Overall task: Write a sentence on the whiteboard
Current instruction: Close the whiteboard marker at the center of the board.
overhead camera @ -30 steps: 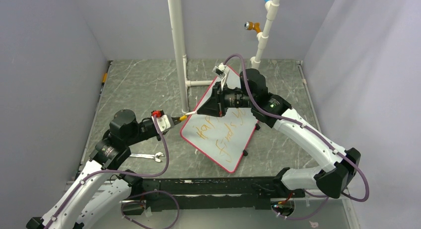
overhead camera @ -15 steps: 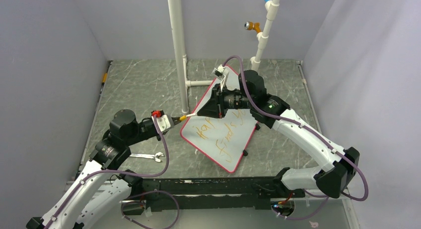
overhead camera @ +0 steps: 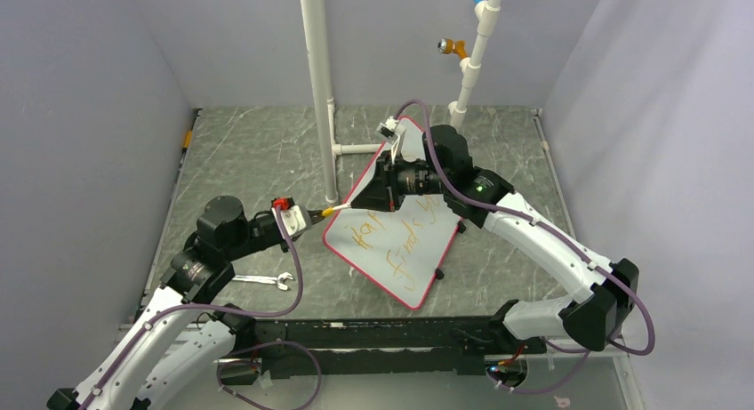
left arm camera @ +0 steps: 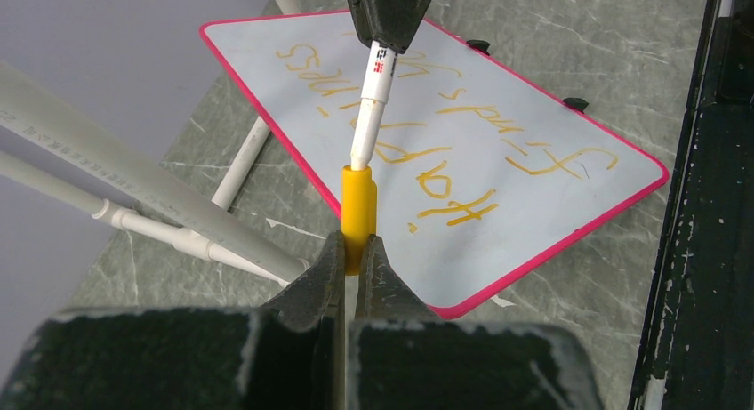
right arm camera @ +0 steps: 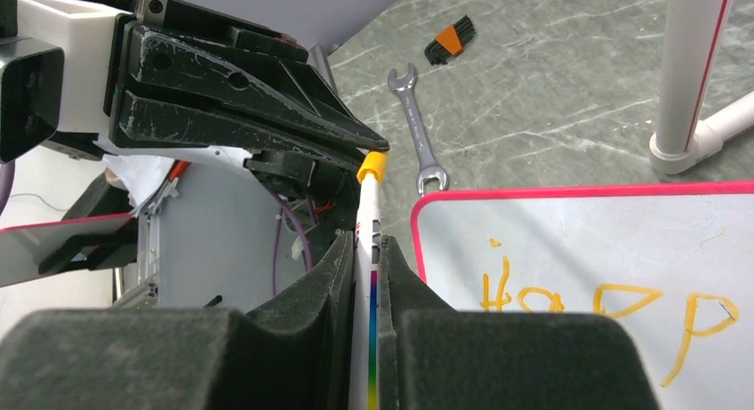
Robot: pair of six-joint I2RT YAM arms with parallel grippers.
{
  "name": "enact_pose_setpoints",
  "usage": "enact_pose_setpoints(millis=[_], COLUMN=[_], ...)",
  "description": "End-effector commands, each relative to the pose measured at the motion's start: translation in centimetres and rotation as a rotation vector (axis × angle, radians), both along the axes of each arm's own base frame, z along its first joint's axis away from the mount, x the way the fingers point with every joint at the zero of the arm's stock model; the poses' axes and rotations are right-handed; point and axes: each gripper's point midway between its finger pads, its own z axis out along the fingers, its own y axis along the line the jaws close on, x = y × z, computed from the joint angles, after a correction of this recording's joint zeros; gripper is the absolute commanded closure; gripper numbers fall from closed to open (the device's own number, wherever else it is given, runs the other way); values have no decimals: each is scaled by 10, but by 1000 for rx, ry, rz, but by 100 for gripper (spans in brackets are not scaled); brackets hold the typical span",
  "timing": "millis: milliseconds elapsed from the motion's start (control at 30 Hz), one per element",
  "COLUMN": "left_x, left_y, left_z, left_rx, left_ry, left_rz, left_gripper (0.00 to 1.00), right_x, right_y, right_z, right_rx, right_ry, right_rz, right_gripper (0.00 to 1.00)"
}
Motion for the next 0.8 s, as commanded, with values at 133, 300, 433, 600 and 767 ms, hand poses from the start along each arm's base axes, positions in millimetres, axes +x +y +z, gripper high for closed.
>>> enact_pose_setpoints(millis=[133,300,433,600,767], left_x=[-2,-1,-1,0,0], left_y=[-5,-7,-7,-8,-9], left_z=[23,21,20,19,19], left_rx=[-46,-41,-40,-34,-31], left_ry=[-44,-37,-33,-29,-26], left_rz=[-26,-30,-35,-38,-43], left_gripper=[100,100,100,100,100], right_x=[6,6,5,3,-4], right_y=[6,13,22,34,49], right_z=[9,6,6,-3,-14], right_rx=[3,-17,-27,-96,-162], right_ry=[-29,-31,-36,-57,-68], right_rz=[3,16,35,59,105], right_gripper=[100,100,100,100,100])
